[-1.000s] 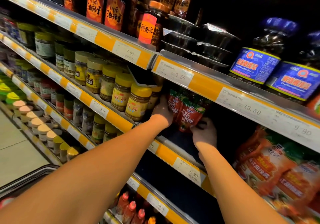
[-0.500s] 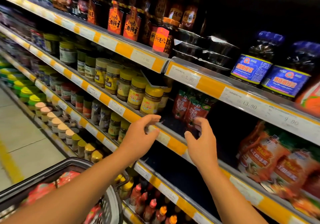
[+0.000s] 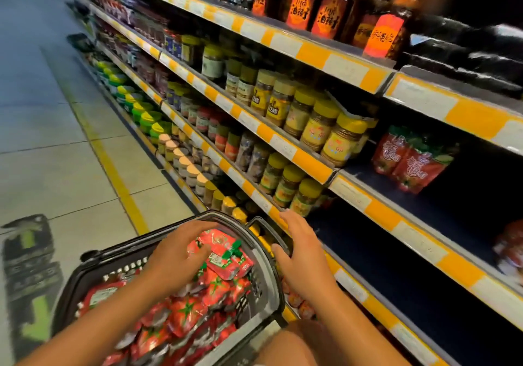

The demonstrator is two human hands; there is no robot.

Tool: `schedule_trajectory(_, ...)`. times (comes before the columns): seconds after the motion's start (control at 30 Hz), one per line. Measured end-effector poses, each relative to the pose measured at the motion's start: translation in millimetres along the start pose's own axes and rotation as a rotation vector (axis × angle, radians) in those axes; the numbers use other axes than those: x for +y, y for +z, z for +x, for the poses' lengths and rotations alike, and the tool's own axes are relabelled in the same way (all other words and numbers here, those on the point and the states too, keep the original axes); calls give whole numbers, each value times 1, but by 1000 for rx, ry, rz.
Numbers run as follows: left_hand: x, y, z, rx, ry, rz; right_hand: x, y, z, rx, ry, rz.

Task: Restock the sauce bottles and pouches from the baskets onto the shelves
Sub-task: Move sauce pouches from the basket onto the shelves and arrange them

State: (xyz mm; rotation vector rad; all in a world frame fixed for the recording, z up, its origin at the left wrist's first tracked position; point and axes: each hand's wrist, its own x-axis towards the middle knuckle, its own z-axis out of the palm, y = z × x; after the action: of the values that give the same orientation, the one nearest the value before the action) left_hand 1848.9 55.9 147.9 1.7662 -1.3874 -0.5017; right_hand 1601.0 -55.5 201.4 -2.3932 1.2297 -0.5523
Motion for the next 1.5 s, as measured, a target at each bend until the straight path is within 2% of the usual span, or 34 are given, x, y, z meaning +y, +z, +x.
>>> schedule_trajectory(0.23,-77,-24,-52,84,-169,23,-26,85,15,-178,12,21)
schedule_trajectory(0.43,-123,-20,-72,66,-314,65,-34,137,29,-264,47,5)
schedule_trajectory(0.7,-144,25,-49,-27,-322,105,-10,180,52,-362,157,-64)
schedule_trajectory(0.83,-143,51,-18,-84,-324,123,10,191,67,-341,246,-54)
schedule_trajectory(1.03,-142,82,12,-145,-437,212,34,207,79,-322,357,-15)
schedule_trajectory(1.23,-144,101,19,-186,-410,355,42,221,86,-326,362,-94)
schedule_trajectory(1.37,-145,110,20,-121,-379,383,33,223,91,-281,355,-227)
schedule_trajectory(1.5,-145,111,16,-70,-331,291,23,226,95,-239,347,-158)
